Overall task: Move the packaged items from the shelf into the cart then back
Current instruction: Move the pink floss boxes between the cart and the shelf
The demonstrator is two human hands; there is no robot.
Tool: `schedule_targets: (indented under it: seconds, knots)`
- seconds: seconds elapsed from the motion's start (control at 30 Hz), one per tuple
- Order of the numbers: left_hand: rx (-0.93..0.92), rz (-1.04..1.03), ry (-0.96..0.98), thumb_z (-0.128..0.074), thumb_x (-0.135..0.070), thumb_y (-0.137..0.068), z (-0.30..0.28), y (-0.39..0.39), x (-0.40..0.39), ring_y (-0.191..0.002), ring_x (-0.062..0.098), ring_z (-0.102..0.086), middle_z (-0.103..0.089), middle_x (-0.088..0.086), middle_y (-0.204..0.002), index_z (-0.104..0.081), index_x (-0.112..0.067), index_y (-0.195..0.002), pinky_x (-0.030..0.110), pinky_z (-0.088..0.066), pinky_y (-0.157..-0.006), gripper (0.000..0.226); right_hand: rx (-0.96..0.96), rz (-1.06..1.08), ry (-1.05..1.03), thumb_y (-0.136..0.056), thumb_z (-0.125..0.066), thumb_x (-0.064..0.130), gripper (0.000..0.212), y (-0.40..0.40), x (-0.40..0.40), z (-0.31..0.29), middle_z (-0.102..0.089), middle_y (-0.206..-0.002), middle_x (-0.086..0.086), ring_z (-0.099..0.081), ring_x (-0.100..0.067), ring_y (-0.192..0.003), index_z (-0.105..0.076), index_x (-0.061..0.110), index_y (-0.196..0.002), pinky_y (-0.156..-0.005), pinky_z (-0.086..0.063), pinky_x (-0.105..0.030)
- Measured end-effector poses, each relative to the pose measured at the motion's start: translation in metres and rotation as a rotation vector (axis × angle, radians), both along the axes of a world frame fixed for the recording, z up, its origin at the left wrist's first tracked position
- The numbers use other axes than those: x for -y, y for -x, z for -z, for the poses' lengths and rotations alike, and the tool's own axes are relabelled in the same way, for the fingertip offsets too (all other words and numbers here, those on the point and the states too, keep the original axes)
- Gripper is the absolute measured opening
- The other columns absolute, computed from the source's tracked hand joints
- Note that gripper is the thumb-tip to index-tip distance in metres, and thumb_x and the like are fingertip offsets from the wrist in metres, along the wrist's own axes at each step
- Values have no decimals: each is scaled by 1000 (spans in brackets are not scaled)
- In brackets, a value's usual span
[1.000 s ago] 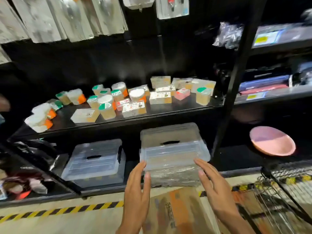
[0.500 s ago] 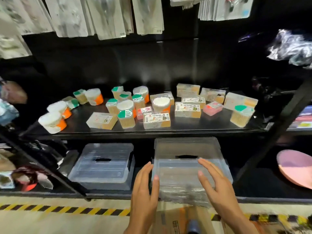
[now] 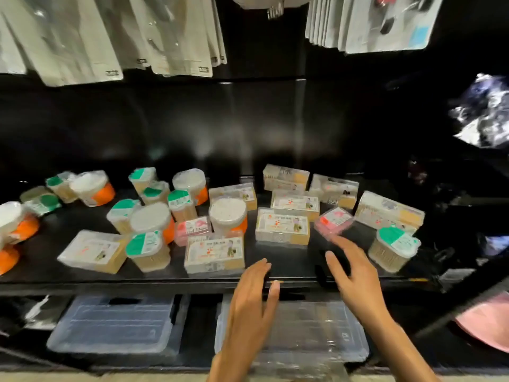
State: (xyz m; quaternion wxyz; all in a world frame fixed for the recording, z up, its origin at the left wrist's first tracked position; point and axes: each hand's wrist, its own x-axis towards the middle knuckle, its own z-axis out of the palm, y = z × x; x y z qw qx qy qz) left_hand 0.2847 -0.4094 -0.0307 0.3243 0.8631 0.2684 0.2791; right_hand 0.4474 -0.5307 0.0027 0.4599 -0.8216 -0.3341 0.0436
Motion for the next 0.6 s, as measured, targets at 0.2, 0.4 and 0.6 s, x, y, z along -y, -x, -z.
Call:
schedule_targets:
  seconds: [0.2,0.4,0.6]
  knots:
    - [-127,202,-280,-20,-51,-99,20,-55,-35,-120,14,-53,-58,0,-129,-60,-14,-123,27,-43,-102,59,63,152,103,-93,-58,21,41,-91,-51,22,-52,-126,-16,-46,-31,-117,-48,4,-129,-92,-33,-30]
    - [-229,377,-537,-42,-37,-94,51,-75,-73,-107,19,-62,-64,5,-118,-68,-12,-113,31,-52,-91,41,-86,284,327,-86,-65,26,52,-138,-83,48,-52,-122,-21,-47,-39,-116,-43,4,-127,-97,-42,-46]
    - [-316,419,-631,-38,-42,-90,57,-73,-77,-115,15,-59,-63,1,-124,-68,-20,-115,29,-46,-97,45,-158,325,416,-77,-77,36,59,-143,-80,54,-59,-116,-21,-54,-35,-110,-56,-3,-117,-90,-42,-36]
